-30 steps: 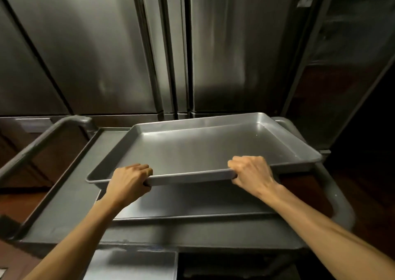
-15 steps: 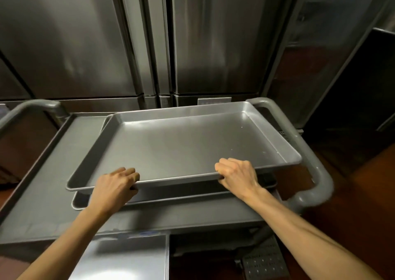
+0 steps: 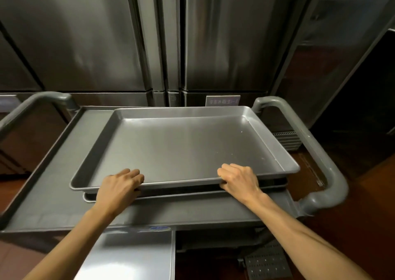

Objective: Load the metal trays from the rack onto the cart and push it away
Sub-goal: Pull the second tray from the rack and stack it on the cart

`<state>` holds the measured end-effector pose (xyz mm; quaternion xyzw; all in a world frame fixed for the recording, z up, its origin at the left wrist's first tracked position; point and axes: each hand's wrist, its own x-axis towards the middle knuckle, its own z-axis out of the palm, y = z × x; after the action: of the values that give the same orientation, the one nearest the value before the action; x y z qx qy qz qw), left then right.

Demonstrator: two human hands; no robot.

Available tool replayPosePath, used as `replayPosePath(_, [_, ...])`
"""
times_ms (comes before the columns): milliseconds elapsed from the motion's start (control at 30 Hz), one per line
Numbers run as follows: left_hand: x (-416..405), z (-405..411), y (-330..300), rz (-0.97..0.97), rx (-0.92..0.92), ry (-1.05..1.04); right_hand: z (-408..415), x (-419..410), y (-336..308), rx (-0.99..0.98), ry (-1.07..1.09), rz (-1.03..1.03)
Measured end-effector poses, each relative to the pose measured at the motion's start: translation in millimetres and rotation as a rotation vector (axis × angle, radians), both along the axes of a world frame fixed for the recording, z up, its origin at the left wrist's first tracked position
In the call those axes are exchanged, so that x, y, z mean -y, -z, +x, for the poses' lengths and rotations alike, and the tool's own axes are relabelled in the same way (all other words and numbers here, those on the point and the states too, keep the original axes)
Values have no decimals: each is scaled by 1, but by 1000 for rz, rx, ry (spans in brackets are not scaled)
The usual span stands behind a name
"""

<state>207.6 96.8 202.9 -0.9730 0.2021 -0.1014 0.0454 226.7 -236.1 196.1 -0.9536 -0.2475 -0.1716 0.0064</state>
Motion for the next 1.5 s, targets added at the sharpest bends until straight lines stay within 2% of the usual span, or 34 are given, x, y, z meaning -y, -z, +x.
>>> replayPosePath(167, [3,-3,9,20,7,68,1,7,11,45,-85,-2])
replayPosePath(300, [2,1,7,-79,115,98,3,6,10,100,-101,76])
replayPosePath(400, [5,1,14,-121,125,106,-1,5,12,101,-101,81])
replayPosePath(633, [1,3,41,-138,47,123,-5,7,28,4,-106,109])
replayPosePath(800, [-1,3,52,-121,-3,103,-1,11,34,-152,-126,165])
replayPosePath(900, [2,0,59,-92,-39,82,-3,11,42,-254,-78,108])
replayPosePath(1067, [0,0,57,-94,-98,51,-6,5,43,-267,-46,51])
replayPosePath(1233, [-14,4,55,-79,-157,40,-11,-9,37,-287,-71,90])
replayPosePath(1500, [-24,-16,47,-157,-88,-88,-13,-28,42,-390,-96,141])
